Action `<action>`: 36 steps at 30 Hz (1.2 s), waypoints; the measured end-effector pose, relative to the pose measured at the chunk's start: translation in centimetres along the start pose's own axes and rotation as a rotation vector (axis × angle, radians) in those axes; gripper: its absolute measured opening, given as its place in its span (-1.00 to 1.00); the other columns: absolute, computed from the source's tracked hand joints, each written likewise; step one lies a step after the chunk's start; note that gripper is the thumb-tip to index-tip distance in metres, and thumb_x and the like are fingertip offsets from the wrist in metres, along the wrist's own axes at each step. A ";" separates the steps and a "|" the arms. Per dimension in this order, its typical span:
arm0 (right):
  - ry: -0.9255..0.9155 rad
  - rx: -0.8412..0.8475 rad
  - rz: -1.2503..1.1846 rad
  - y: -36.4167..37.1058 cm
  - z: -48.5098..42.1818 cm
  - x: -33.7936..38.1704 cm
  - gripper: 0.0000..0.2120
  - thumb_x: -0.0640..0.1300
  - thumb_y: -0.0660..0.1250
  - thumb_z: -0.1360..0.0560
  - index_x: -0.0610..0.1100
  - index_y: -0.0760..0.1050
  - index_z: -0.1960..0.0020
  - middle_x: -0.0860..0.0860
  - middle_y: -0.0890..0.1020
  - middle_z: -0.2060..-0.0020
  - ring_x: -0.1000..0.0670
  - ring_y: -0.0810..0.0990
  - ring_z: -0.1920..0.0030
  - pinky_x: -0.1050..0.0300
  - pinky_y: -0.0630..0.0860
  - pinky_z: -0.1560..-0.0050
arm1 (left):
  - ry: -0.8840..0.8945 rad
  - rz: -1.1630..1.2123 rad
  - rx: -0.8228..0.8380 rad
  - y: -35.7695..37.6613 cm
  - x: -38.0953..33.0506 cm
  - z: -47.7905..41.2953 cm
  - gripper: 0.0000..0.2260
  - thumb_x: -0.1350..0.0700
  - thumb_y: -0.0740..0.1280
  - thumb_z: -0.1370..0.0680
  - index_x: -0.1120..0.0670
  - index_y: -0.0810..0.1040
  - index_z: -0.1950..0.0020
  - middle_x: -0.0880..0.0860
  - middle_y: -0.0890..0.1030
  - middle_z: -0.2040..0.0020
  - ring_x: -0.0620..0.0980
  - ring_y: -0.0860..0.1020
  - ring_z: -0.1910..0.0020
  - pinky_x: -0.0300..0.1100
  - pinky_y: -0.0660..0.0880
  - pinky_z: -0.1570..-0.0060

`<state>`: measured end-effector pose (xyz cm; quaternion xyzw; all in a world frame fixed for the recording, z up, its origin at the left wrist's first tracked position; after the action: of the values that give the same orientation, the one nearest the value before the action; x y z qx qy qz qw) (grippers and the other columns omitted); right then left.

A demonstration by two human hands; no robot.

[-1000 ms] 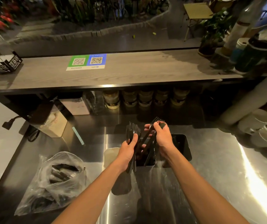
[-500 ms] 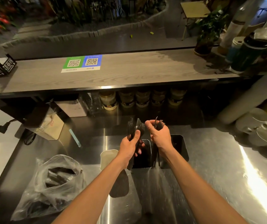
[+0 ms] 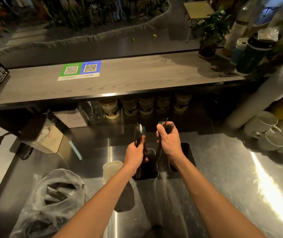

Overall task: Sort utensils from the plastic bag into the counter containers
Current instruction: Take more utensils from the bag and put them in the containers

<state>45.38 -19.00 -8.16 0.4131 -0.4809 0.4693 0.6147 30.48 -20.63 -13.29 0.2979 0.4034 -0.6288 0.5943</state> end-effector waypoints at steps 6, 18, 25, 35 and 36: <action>0.009 0.143 0.085 1.3 0.3 -0.2 -0.72 -0.04 0.55 -0.43 -0.11 0.58 -0.06 -0.01 0.70 0.15 0.08 0.71 0.08 0.26 0.60 0.07 | 0.058 -0.117 0.063 1.5 -0.3 0.0 -0.80 -0.12 0.28 -0.63 -0.06 0.62 -0.07 0.04 0.70 0.11 0.07 0.67 0.06 0.09 0.63 -0.06; -0.090 -0.042 0.205 -2.6 -0.4 0.5 -0.83 -0.12 0.30 -0.62 -0.23 0.53 0.03 -0.19 0.60 0.18 0.02 0.53 0.23 0.24 0.51 0.17 | -0.006 -0.036 0.377 4.5 -0.6 1.0 -0.89 0.05 0.42 -0.58 0.08 0.61 -0.01 -0.12 0.64 0.38 -0.24 0.58 0.41 -0.34 0.46 0.37; -0.108 -0.111 0.011 -2.7 -0.6 1.2 -0.92 -0.13 0.21 -0.67 -0.05 0.48 -0.05 -0.01 0.69 0.10 0.05 0.70 0.07 0.17 0.63 0.07 | -0.064 0.061 0.403 2.7 -0.7 0.9 -0.68 -0.12 0.49 -0.49 0.10 0.51 0.08 -0.09 0.48 0.43 -0.14 0.31 0.46 -0.28 0.29 0.37; -0.128 -0.142 -0.180 -0.4 -0.1 1.7 -0.92 -0.22 0.22 -0.66 -0.10 0.45 -0.12 -0.06 0.61 0.11 0.03 0.65 0.11 0.14 0.63 0.00 | -0.106 0.132 0.232 -1.4 -0.2 0.8 -0.49 -0.40 0.32 -0.48 0.00 0.31 0.34 -0.02 0.34 0.41 -0.09 0.29 0.49 -0.26 0.16 0.51; -0.136 -0.143 -0.189 -0.3 -0.2 1.8 -0.91 -0.23 0.21 -0.66 -0.09 0.45 -0.10 -0.05 0.61 0.11 0.04 0.66 0.12 0.12 0.64 -0.01 | -0.098 0.165 0.214 -1.9 -0.1 0.7 -0.50 -0.37 0.29 -0.52 -0.01 0.30 0.36 -0.02 0.31 0.42 -0.09 0.28 0.50 -0.26 0.13 0.52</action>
<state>45.86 -18.56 -6.49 0.4425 -0.5124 0.3448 0.6502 28.71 -21.26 -12.56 0.3606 0.2784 -0.6310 0.6279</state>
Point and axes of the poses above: each hand's wrist, its own z-axis away from the middle knuckle, its own y-axis out of the palm, x = y × z, the point moved 5 cm from there along -z, towards the middle knuckle
